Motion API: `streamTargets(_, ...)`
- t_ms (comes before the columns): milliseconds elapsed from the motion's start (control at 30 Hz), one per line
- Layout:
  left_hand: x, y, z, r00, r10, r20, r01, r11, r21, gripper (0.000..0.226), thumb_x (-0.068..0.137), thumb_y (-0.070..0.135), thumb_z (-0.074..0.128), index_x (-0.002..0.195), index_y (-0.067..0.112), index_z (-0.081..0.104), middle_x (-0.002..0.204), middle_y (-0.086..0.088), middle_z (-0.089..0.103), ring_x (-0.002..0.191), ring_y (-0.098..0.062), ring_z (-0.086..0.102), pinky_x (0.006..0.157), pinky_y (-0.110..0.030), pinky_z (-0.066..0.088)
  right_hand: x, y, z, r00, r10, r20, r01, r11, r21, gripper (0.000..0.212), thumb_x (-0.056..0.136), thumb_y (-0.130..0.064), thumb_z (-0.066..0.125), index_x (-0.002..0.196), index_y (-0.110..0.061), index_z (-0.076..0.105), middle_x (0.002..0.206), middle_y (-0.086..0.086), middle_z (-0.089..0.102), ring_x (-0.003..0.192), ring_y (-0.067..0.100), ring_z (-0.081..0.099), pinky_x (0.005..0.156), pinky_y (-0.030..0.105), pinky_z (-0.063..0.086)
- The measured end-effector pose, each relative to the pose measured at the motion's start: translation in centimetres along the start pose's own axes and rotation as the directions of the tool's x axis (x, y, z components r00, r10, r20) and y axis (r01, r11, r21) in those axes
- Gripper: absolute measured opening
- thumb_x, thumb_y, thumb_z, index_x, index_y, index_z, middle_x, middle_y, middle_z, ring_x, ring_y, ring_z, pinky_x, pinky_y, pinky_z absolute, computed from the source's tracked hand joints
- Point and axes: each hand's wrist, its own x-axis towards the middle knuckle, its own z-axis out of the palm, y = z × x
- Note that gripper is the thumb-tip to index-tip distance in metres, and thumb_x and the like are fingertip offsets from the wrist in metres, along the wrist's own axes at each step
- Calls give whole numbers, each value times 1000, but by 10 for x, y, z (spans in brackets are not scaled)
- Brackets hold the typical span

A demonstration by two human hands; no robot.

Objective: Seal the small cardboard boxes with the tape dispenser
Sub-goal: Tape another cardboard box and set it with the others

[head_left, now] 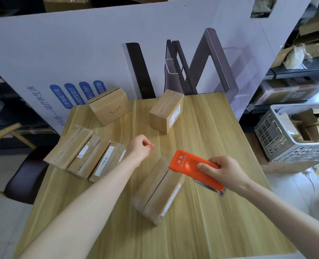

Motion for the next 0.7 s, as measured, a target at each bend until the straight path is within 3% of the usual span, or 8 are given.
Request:
streamTargets(233,16,-9,5,1000,-1,-3,1,1000,-30,10,88,16,67,83,11,60,67,-2,65,54,-12,59,62,-30,53,-13,25,-18,996,57,-61,-59,998,-28,37,83,-48,68,61,-19,63,50,4,66,34,29,61,36,27,43)
streamTargets(433,17,-14,31,999,1,44,1,998,-59,15,84,15,72,77,13,60,62,-1,66,49,-10,59,58,-29,54,-1,35,-10,975,174,-139,-208,932,-297,35,81,-57,63,67,-25,65,50,-7,63,35,3,55,46,23,44)
streamTargets(600,17,-25,48,998,-10,56,13,999,-49,18,83,11,71,72,13,57,58,0,62,48,-13,56,63,-33,54,13,40,1,966,233,-115,-260,876,-406,39,81,-65,58,73,-27,63,55,-5,65,35,9,59,45,22,49)
streamTargets(700,20,-34,57,998,-24,65,25,1000,-18,16,83,11,71,74,13,58,58,3,62,46,-10,54,60,-28,51,20,46,9,960,253,-121,-280,862,-422,42,81,-66,57,72,-26,63,54,-5,65,37,11,62,41,19,42)
